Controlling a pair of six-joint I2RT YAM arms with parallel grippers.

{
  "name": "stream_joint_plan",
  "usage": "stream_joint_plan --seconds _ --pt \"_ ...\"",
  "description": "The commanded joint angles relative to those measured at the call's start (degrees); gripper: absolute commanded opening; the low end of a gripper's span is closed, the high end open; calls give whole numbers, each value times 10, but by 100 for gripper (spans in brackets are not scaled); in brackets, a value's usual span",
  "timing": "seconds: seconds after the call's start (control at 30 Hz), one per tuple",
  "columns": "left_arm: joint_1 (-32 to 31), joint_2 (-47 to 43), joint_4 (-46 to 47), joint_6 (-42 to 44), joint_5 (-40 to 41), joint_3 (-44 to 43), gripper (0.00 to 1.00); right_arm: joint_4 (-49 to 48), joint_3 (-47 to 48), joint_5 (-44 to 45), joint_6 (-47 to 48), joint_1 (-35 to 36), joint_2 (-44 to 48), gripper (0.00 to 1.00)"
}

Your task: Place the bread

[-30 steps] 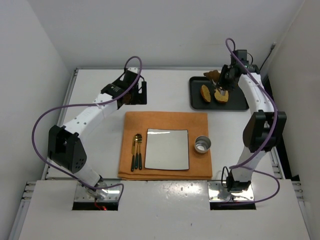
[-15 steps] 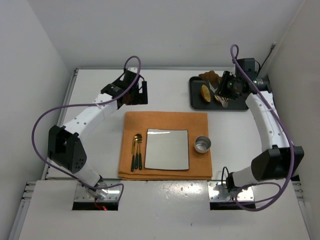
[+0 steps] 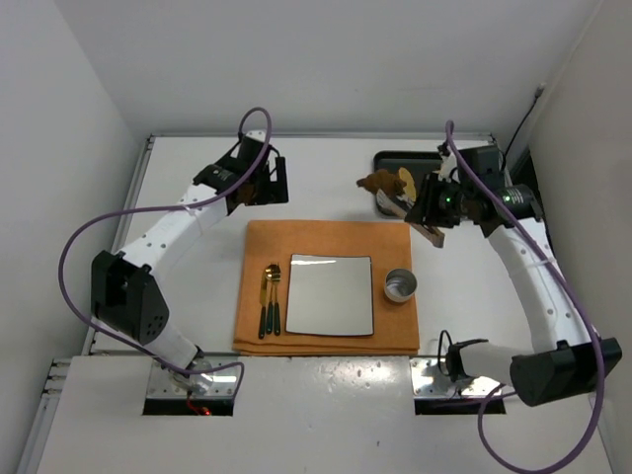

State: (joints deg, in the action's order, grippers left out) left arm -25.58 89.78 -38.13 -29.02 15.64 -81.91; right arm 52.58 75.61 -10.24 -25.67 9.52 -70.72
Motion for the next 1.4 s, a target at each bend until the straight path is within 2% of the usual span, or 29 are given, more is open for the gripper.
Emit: stream_joint_plan --seconds 0.0,0.33,0.6,1.07,1.17,1.2,1.27,1.3,1.37 --pt "16 -24 1 -1 -3 -20 99 -7 -29 -57 10 26 25 5" --pt "28 -29 1 -1 2 -20 99 2 -53 -101 -10 137 28 5" --pt "50 -51 -5 -1 15 -20 99 27 -105 -90 -22 230 33 5" --pt "61 -58 -5 -6 10 -15 99 0 -148 -52 -58 313 15 7" --pt "61 -58 -5 -6 10 -10 99 0 -148 -37 -58 314 10 14" --pt "61 -58 -5 -6 10 -10 99 9 -143 -37 -58 314 3 23" --pt "61 -58 -5 -6 10 -10 99 28 -129 -21 -58 314 -2 30" --pt "61 -58 -5 -6 10 -10 99 28 -129 -21 -58 314 -2 37" --pt "61 -58 -5 -6 10 -10 99 34 -123 -8 -58 314 -2 37"
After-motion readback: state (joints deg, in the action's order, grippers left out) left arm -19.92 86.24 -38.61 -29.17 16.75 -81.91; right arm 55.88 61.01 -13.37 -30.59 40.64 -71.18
